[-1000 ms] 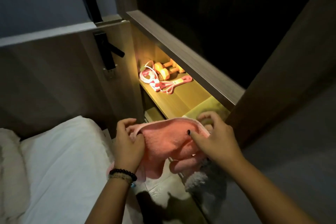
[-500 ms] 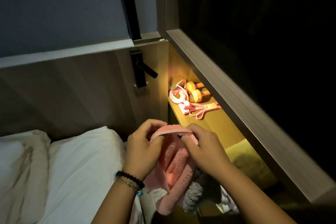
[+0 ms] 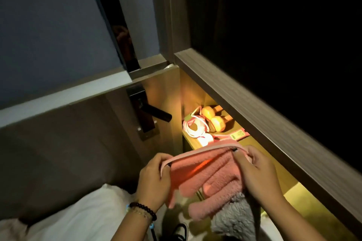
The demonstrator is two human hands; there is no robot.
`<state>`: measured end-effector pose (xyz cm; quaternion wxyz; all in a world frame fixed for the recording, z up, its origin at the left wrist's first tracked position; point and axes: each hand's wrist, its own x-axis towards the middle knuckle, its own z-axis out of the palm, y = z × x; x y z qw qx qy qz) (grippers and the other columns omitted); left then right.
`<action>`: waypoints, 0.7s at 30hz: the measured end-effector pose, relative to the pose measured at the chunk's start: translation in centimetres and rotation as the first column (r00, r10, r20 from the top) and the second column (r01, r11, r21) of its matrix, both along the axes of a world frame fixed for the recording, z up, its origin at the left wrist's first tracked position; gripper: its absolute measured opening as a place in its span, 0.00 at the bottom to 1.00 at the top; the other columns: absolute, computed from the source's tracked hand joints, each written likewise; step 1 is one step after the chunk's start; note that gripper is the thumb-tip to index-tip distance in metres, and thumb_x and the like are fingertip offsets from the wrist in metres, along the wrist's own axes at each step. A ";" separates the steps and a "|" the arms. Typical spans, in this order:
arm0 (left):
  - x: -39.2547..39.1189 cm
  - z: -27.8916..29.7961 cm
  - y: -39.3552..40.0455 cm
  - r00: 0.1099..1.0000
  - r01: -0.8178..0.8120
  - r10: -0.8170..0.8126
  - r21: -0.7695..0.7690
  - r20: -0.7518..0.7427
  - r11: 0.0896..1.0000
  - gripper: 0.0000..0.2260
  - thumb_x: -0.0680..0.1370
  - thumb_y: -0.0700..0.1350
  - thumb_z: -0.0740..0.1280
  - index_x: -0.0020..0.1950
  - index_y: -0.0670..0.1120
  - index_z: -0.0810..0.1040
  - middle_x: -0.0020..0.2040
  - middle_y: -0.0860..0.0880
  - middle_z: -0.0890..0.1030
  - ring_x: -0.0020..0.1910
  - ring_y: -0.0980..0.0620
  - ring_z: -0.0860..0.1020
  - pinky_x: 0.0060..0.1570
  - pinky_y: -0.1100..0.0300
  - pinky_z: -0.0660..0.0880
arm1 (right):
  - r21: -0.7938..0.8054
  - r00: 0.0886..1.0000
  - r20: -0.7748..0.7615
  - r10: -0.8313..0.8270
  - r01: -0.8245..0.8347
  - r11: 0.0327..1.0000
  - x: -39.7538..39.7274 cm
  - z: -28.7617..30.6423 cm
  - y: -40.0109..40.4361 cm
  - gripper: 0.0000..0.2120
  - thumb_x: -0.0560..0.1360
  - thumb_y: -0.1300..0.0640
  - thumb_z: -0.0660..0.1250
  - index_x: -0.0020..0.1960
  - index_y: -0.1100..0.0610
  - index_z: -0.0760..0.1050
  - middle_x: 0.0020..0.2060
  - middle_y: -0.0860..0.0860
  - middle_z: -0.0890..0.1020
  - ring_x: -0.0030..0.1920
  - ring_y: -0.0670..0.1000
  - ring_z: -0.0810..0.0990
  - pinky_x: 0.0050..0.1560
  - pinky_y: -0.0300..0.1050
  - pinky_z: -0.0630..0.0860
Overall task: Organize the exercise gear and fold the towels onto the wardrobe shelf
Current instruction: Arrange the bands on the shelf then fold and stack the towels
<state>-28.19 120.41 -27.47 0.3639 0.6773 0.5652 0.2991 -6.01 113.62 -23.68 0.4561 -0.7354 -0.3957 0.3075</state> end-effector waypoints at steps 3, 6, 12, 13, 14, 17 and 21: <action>-0.4 -1.9 3.6 0.999 0.035 -0.035 -0.008 -0.029 0.999 0.09 0.78 0.40 0.65 0.46 0.55 0.76 0.44 0.57 0.80 0.44 0.64 0.77 0.38 0.77 0.68 | 0.004 0.987 -0.075 -0.146 0.146 0.989 0.1 -1.1 1.3 0.15 0.79 0.54 0.63 0.35 0.57 0.78 0.29 0.51 0.80 0.32 0.47 0.77 0.33 0.41 0.71; -0.5 -3.8 6.2 0.997 -0.065 0.066 -0.046 0.035 0.997 0.08 0.78 0.45 0.67 0.38 0.49 0.77 0.33 0.55 0.78 0.34 0.60 0.75 0.32 0.69 0.68 | -0.060 0.966 -0.125 -0.226 0.220 0.974 0.2 -2.3 1.8 0.19 0.79 0.52 0.62 0.31 0.59 0.75 0.22 0.49 0.78 0.26 0.44 0.75 0.30 0.41 0.69; 1.4 -9.1 9.0 0.970 -0.105 0.159 -0.273 0.186 0.956 0.07 0.74 0.46 0.72 0.37 0.45 0.80 0.35 0.47 0.81 0.38 0.49 0.77 0.38 0.55 0.72 | -0.169 0.913 -0.157 -0.378 0.352 0.921 1.2 -7.4 0.1 0.20 0.77 0.48 0.64 0.34 0.61 0.78 0.26 0.53 0.80 0.35 0.55 0.78 0.35 0.45 0.68; 1.9 -10.0 9.0 0.962 -0.090 0.163 -0.309 0.219 0.947 0.05 0.74 0.45 0.72 0.39 0.46 0.82 0.36 0.48 0.82 0.39 0.50 0.78 0.38 0.56 0.73 | -0.142 0.908 -0.139 -0.396 0.377 0.915 1.1 -8.6 -0.6 0.17 0.77 0.50 0.64 0.35 0.60 0.79 0.27 0.53 0.81 0.35 0.54 0.78 0.35 0.45 0.69; 2.4 -10.9 8.9 0.942 -0.071 0.173 -0.331 0.288 0.941 0.04 0.75 0.44 0.71 0.40 0.47 0.82 0.37 0.50 0.83 0.39 0.50 0.79 0.38 0.57 0.73 | -0.105 0.905 -0.121 -0.408 0.397 0.912 0.8 -9.7 -1.3 0.15 0.77 0.53 0.65 0.36 0.59 0.79 0.28 0.52 0.81 0.34 0.51 0.79 0.34 0.45 0.69; 4.5 -13.2 8.8 0.854 0.016 0.196 -0.400 0.482 0.916 0.04 0.77 0.43 0.68 0.45 0.47 0.83 0.41 0.47 0.84 0.40 0.50 0.79 0.41 0.56 0.74 | -0.030 0.884 -0.080 -0.460 0.459 0.888 -1.0 -13.2 -4.1 0.08 0.75 0.60 0.68 0.37 0.58 0.79 0.28 0.52 0.81 0.29 0.44 0.77 0.31 0.41 0.71; 6.7 -16.5 6.9 0.753 0.290 0.092 -0.455 0.652 0.842 0.08 0.77 0.46 0.68 0.47 0.43 0.83 0.45 0.45 0.82 0.43 0.48 0.78 0.47 0.51 0.73 | 0.014 0.844 0.013 -0.536 0.536 0.844 -4.2 -18.4 -8.2 0.08 0.74 0.59 0.69 0.36 0.53 0.79 0.28 0.49 0.81 0.29 0.43 0.76 0.32 0.38 0.70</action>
